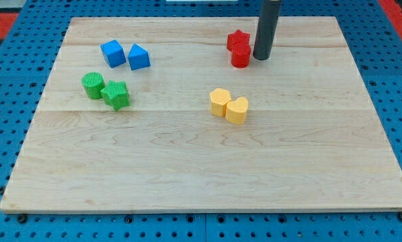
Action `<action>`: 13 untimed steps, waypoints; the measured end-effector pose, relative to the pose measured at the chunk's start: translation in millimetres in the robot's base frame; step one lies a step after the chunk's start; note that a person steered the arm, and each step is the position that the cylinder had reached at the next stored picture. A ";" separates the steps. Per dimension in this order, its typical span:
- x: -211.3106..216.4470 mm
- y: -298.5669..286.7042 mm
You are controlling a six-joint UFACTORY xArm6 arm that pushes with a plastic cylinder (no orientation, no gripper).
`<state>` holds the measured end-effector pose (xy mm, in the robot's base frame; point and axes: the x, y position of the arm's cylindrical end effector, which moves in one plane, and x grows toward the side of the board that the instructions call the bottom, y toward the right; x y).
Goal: Push the yellow heart below the red circle
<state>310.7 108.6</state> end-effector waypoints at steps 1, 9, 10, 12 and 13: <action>0.0 -9.6; 141.4 -73.4; 139.9 -57.8; 106.0 -34.4; 94.4 -54.0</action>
<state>405.1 54.6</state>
